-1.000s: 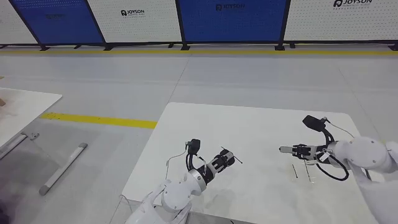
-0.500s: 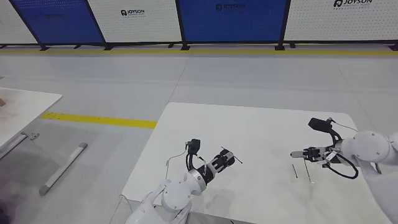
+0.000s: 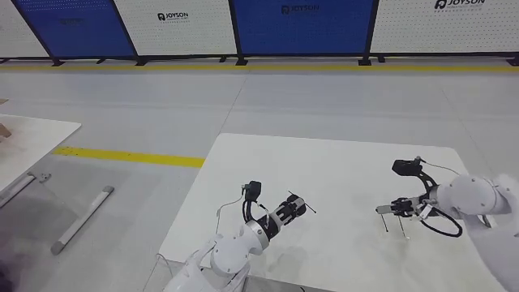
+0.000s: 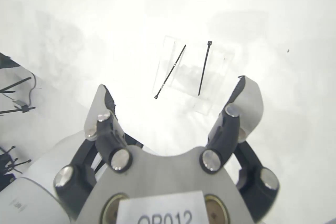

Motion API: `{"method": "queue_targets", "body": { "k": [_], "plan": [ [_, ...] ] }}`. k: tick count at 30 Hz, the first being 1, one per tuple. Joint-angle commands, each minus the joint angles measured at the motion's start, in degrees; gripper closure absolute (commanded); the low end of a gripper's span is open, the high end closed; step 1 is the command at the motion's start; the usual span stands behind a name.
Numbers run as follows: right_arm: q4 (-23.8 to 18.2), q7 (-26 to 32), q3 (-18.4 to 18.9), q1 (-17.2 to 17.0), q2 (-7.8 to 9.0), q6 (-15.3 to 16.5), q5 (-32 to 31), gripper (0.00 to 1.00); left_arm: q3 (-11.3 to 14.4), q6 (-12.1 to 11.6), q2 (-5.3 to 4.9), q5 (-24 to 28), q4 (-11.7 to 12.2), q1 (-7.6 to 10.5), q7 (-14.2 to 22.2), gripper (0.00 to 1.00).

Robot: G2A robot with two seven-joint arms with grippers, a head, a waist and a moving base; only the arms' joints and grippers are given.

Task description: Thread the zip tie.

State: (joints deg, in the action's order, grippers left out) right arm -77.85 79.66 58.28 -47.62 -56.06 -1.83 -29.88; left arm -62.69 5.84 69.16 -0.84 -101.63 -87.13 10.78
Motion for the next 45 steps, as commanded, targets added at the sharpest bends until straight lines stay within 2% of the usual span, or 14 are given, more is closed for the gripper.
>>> {"method": "queue_targets", "body": {
  "k": [1,7,9,14,16,17,18,19,21,26,31,35,42,45],
  "plan": [
    [0.2,0.0,-0.3,0.4,0.03,-0.7,0.3,0.0,0.0,0.0,0.0,0.0,0.0,0.0,0.0,1.0],
    [0.2,0.0,-0.3,0.4,0.03,-0.7,0.3,0.0,0.0,0.0,0.0,0.0,0.0,0.0,0.0,1.0],
    [0.0,-1.6,-0.2,-0.2,0.07,-0.5,-0.3,0.0,0.0,0.0,0.0,0.0,0.0,0.0,0.0,1.0],
    [-3.0,-0.8,0.6,-1.3,0.68,-1.4,-3.1,0.0,0.0,0.0,0.0,0.0,0.0,0.0,0.0,1.0],
    [-3.9,-0.1,1.1,-1.7,0.87,-2.0,-3.3,0.18,0.0,0.0,0.0,0.0,0.0,0.0,0.0,1.0],
    [-4.2,0.0,1.3,-1.9,0.97,-2.1,-3.4,0.22,0.0,0.0,0.0,0.0,0.0,0.0,0.0,1.0],
    [-4.6,0.0,1.5,-2.1,1.11,-2.3,-3.4,0.39,0.0,0.0,0.0,0.0,0.0,0.0,0.0,1.0],
    [-4.9,0.0,1.6,-2.3,1.21,-2.4,-3.5,0.51,0.0,0.0,0.0,0.0,0.0,0.0,0.0,1.0],
    [-5.2,0.0,1.7,-2.7,1.44,-2.5,-3.3,0.54,0.0,0.0,0.0,0.0,0.0,0.0,0.0,1.0],
    [-3.6,0.0,-0.6,-1.9,1.58,-4.9,-3.5,0.56,0.0,0.0,0.0,0.0,0.0,0.0,0.0,1.0],
    [-0.6,0.0,-3.6,0.6,1.37,-7.2,-2.8,0.58,0.0,0.0,0.0,0.0,0.0,0.0,0.0,1.0],
    [0.2,0.0,-5.9,2.2,1.36,-9.0,-3.5,0.6,0.0,0.0,0.0,0.0,0.0,0.0,0.0,1.0],
    [2.3,0.0,-10.0,5.1,1.18,-10.6,-2.5,0.6,0.0,0.0,0.0,0.0,0.0,0.0,0.0,1.0],
    [3.8,0.0,-11.8,6.4,0.97,-10.7,-1.6,0.64,0.0,0.0,0.0,0.0,0.0,0.0,0.0,1.0]
  ]
}}
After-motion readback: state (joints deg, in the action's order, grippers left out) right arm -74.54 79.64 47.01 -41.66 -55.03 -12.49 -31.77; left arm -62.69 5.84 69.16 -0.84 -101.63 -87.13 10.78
